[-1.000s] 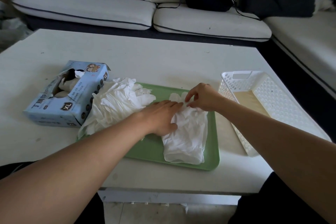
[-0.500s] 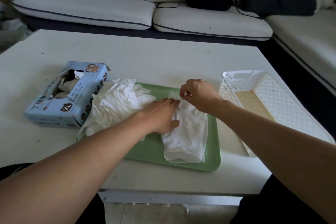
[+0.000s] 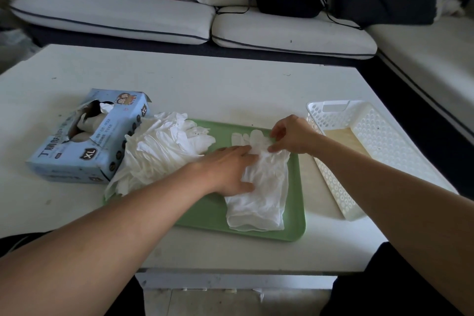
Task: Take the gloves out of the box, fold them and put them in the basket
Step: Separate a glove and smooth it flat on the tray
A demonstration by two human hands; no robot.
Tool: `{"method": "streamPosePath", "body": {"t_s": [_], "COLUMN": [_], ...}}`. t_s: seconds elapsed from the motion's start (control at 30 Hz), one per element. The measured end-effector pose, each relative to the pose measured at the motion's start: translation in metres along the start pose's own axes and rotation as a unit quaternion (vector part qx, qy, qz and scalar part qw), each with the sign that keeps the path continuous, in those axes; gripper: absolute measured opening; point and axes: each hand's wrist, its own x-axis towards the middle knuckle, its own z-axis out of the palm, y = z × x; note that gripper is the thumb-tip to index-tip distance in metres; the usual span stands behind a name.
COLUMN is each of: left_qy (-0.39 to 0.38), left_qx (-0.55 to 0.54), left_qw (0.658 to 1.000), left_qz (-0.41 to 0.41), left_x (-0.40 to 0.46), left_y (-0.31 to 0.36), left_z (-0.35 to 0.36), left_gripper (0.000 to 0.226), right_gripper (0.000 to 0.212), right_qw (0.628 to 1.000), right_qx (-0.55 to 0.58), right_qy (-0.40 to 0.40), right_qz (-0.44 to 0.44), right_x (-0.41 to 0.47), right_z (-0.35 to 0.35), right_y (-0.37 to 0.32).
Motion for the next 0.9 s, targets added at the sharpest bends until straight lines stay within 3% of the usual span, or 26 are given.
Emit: {"method": "streamPosePath", "body": {"t_s": [0.17, 0.37, 0.53, 0.6, 0.67, 0.73, 0.8, 0.9], "left_qy": [-0.016, -0.035, -0.018, -0.003, 0.02, 0.049, 0.069, 0.039], "left_qx": [0.019, 0.028, 0.054, 0.06, 0.059, 0.055, 0.053, 0.005], "left_qw": [1.0, 0.997, 0.996, 0.996, 0.995, 0.993, 0.992, 0.995], "left_qz": [0.014, 0.067, 0.071, 0.072, 0.078, 0.087, 0.091, 0.09], "left_x": [-0.002, -0.008, -0.01, -0.013, -0.016, -0.019, -0.022, -0.026], "left_y": [-0.001, -0.001, 0.002, 0.005, 0.007, 0.01, 0.012, 0.015], "left_z": [0.005, 0.006, 0.009, 0.007, 0.003, 0.002, 0.001, 0.003], "left_gripper": [0.094, 0.096, 0.094, 0.092, 0.089, 0.083, 0.071, 0.043], "right_gripper": [0.006, 0.019, 0.029, 0.027, 0.037, 0.042, 0.033, 0.018], "right_qw": [0.999, 0.994, 0.997, 0.999, 0.999, 0.997, 0.994, 0.997], "right_qx": [-0.031, -0.08, -0.029, -0.008, -0.023, -0.062, -0.094, -0.052], "right_qy": [-0.015, -0.068, 0.07, 0.041, -0.002, 0.007, 0.024, 0.043], "right_qz": [-0.017, 0.024, -0.017, -0.018, -0.03, -0.049, -0.054, -0.036], "right_x": [-0.001, 0.002, 0.003, 0.003, 0.0, -0.001, 0.0, 0.002], "right_z": [-0.003, -0.008, 0.005, 0.002, 0.0, 0.003, 0.009, 0.017], "right_y": [-0.003, -0.007, -0.005, -0.004, -0.002, 0.002, 0.004, 0.003]}}
